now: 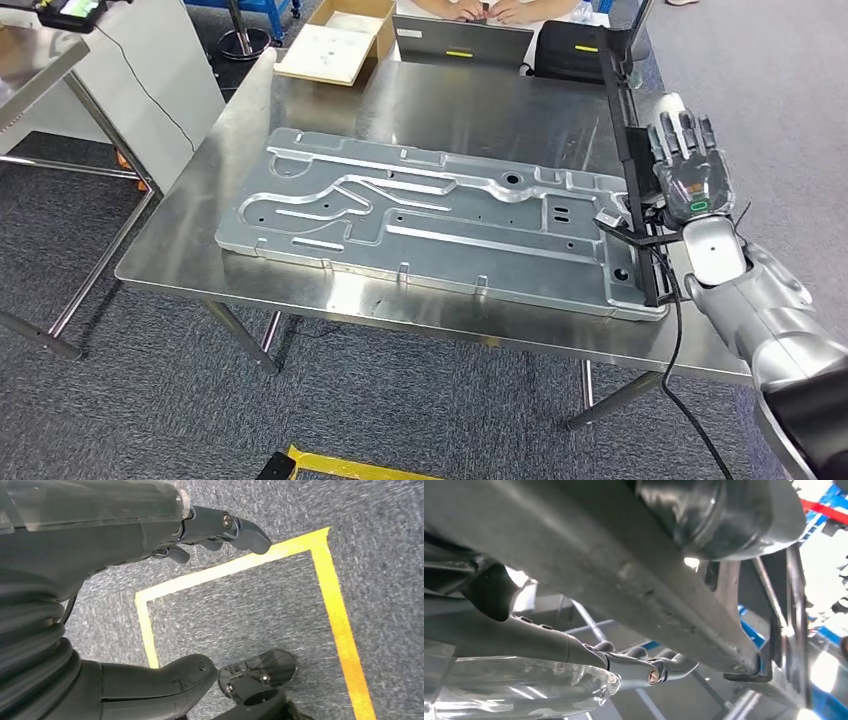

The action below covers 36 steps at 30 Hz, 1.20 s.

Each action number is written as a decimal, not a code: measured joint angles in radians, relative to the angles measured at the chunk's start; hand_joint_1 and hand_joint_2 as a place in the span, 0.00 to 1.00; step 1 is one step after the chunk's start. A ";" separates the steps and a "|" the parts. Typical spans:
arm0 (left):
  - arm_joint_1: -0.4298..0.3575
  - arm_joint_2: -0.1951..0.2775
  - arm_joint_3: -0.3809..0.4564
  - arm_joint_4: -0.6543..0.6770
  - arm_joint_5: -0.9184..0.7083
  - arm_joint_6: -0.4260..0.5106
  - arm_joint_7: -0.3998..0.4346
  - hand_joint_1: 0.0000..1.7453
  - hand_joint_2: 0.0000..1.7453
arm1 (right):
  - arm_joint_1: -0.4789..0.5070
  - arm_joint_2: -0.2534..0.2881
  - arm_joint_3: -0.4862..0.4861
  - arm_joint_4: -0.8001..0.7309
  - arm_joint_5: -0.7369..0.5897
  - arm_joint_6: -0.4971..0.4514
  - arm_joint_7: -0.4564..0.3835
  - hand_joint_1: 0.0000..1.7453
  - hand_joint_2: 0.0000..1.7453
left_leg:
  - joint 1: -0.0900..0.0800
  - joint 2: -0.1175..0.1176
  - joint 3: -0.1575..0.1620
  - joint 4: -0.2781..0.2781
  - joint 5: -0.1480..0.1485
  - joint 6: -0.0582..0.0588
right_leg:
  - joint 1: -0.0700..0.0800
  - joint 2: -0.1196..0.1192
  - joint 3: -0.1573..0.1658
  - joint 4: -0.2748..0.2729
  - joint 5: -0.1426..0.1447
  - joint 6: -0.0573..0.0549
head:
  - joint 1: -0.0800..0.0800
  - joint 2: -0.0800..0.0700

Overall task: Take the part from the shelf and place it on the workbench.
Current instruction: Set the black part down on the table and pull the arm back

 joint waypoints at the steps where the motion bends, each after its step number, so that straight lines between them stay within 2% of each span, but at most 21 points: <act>1: 0.000 -0.001 -0.001 0.000 -0.001 0.000 0.000 0.00 1.00 | 0.011 -0.010 -0.003 -0.020 0.002 -0.008 0.013 0.00 0.00 | 0.000 0.000 0.001 0.003 -0.002 -0.002 | -0.002 0.000 0.025 -0.054 0.035 0.000 | 0.000 0.000; 3: -0.001 -0.002 -0.005 0.000 -0.004 0.000 0.000 0.00 1.00 | 0.034 -0.032 -0.007 -0.077 -0.003 -0.021 0.031 0.00 0.00 | -0.001 -0.002 -0.001 0.010 -0.009 -0.009 | -0.003 -0.002 0.090 -0.192 0.092 -0.003 | 0.000 0.000; 4: -0.001 -0.003 -0.007 0.000 -0.005 0.000 0.001 0.00 1.00 | 0.046 -0.040 -0.013 -0.103 -0.020 -0.022 0.020 0.00 0.00 | -0.002 -0.002 -0.003 0.013 -0.011 -0.014 | -0.001 -0.002 0.110 -0.236 0.105 -0.007 | 0.000 0.000; 6: -0.001 -0.003 -0.009 0.000 -0.002 0.001 0.002 0.00 1.00 | 0.065 -0.039 -0.041 -0.125 -0.087 -0.015 -0.048 0.00 0.00 | -0.004 -0.002 -0.006 0.014 -0.012 -0.024 | 0.006 0.000 0.118 -0.256 0.104 -0.017 | 0.000 0.000; 9: -0.001 -0.003 -0.010 0.000 0.000 0.001 0.001 0.00 1.00 | 0.081 -0.025 -0.098 -0.127 -0.161 -0.003 -0.127 0.00 0.00 | -0.005 -0.002 -0.014 0.035 -0.032 -0.039 | -0.001 0.000 0.119 -0.261 0.107 -0.037 | -0.001 0.000; 10: -0.002 -0.003 -0.010 0.000 0.000 0.001 0.001 0.00 1.00 | 0.083 -0.020 -0.113 -0.127 -0.165 -0.003 -0.134 0.00 0.00 | -0.005 -0.002 -0.030 0.074 -0.056 -0.043 | -0.003 -0.001 0.120 -0.263 0.109 -0.043 | -0.001 0.000; 12: -0.001 -0.003 -0.010 0.000 0.000 0.001 0.001 0.00 1.00 | 0.086 -0.011 -0.138 -0.127 -0.163 -0.004 -0.142 0.00 0.00 | -0.003 -0.002 -0.091 0.206 -0.122 -0.049 | -0.002 -0.003 0.119 -0.263 0.109 -0.050 | -0.001 0.000; 14: 0.001 -0.003 -0.010 0.000 0.000 0.001 0.001 0.00 1.00 | 0.090 -0.003 -0.158 -0.125 -0.157 -0.005 -0.144 0.00 0.00 | -0.003 -0.002 -0.138 0.305 -0.150 -0.049 | 0.001 -0.003 0.119 -0.261 0.108 -0.052 | -0.001 0.000; 15: 0.002 -0.003 -0.010 0.000 0.000 0.001 0.001 0.00 1.00 | 0.091 0.000 -0.164 -0.125 -0.143 -0.007 -0.136 0.00 0.00 | -0.003 -0.002 -0.136 0.299 -0.135 -0.047 | 0.003 -0.002 0.118 -0.259 0.108 -0.053 | -0.001 0.000; 16: 0.002 -0.003 -0.010 0.000 0.000 0.001 0.002 0.00 1.00 | 0.092 0.001 -0.168 -0.125 -0.116 -0.010 -0.117 0.00 0.00 | -0.003 -0.002 -0.114 0.252 -0.103 -0.043 | 0.004 -0.001 0.119 -0.257 0.107 -0.053 | -0.001 0.000; 18: 0.001 -0.003 -0.010 0.000 0.000 0.001 0.002 0.00 1.00 | 0.096 -0.001 -0.168 -0.129 -0.050 -0.016 -0.066 0.00 0.00 | -0.005 -0.003 -0.044 0.108 -0.040 -0.032 | 0.008 0.001 0.118 -0.254 0.105 -0.051 | -0.001 0.000; 20: 0.001 -0.002 -0.010 0.000 0.000 0.002 0.002 0.00 1.00 | 0.102 -0.003 -0.168 -0.130 -0.020 -0.016 -0.040 0.00 0.00 | -0.009 -0.003 -0.007 0.028 -0.019 -0.025 | 0.011 0.001 0.115 -0.252 0.105 -0.044 | -0.001 0.000; 24: 0.002 -0.003 -0.012 0.000 0.000 0.003 0.001 0.00 1.00 | 0.105 -0.018 -0.151 -0.119 -0.006 -0.021 0.005 0.00 0.00 | -0.009 -0.002 -0.002 0.006 -0.007 -0.007 | 0.007 0.001 0.109 -0.243 0.097 -0.022 | -0.001 0.000; 25: 0.001 -0.003 -0.013 0.000 0.000 0.003 0.001 0.00 1.00 | 0.100 -0.029 -0.131 -0.118 -0.001 -0.023 0.029 0.00 0.00 | -0.006 -0.002 -0.001 -0.001 -0.002 -0.002 | 0.006 0.001 0.098 -0.215 0.076 -0.017 | 0.000 0.000; 27: 0.002 -0.004 -0.015 0.000 0.000 0.003 0.000 0.00 1.00 | 0.088 -0.056 -0.068 -0.120 -0.014 -0.025 0.059 0.00 0.00 | -0.005 -0.002 -0.001 -0.005 0.003 0.004 | 0.003 0.001 0.047 -0.101 0.011 -0.008 | 0.000 0.000; 29: 0.005 -0.003 -0.016 0.000 0.002 0.002 -0.001 0.00 1.00 | 0.086 -0.067 -0.027 -0.121 -0.118 0.008 -0.022 0.00 0.00 | -0.004 -0.003 -0.001 -0.004 0.002 0.003 | 0.001 0.000 -0.004 0.008 -0.027 -0.001 | 0.000 0.000; 30: 0.006 -0.003 -0.016 0.000 0.005 0.001 -0.002 0.00 1.00 | 0.088 -0.058 -0.033 -0.118 -0.199 0.058 -0.107 0.00 0.00 | -0.004 -0.002 -0.001 -0.004 0.001 0.002 | -0.001 0.000 -0.008 0.015 -0.017 0.001 | 0.000 0.000; 31: 0.006 -0.003 -0.015 0.000 0.008 -0.002 -0.004 0.00 1.00 | 0.088 -0.045 -0.050 -0.113 -0.276 0.127 -0.194 0.00 0.00 | -0.003 -0.001 0.000 -0.002 0.000 0.000 | -0.003 0.000 0.008 -0.018 0.011 0.001 | 0.000 0.000; 33: 0.002 -0.004 -0.015 0.000 0.013 -0.009 -0.008 0.00 1.00 | 0.082 -0.018 -0.093 -0.095 -0.355 0.266 -0.311 0.00 0.00 | -0.004 0.001 0.000 0.004 -0.004 -0.006 | -0.007 -0.002 0.077 -0.156 0.075 -0.001 | 0.000 0.000; 35: -0.001 -0.003 -0.015 0.000 0.014 -0.012 -0.010 0.00 1.00 | 0.082 -0.003 -0.121 -0.079 -0.343 0.299 -0.341 0.00 0.00 | -0.006 -0.002 -0.005 0.010 -0.006 -0.015 | -0.003 -0.003 0.120 -0.245 0.100 -0.010 | 0.000 0.000; 36: 0.000 -0.003 -0.015 0.000 0.013 -0.012 -0.010 0.00 1.00 | 0.085 0.001 -0.132 -0.074 -0.319 0.269 -0.340 0.00 0.00 | -0.007 -0.003 -0.008 0.011 -0.005 -0.020 | 0.001 -0.003 0.122 -0.255 0.098 -0.015 | 0.000 0.000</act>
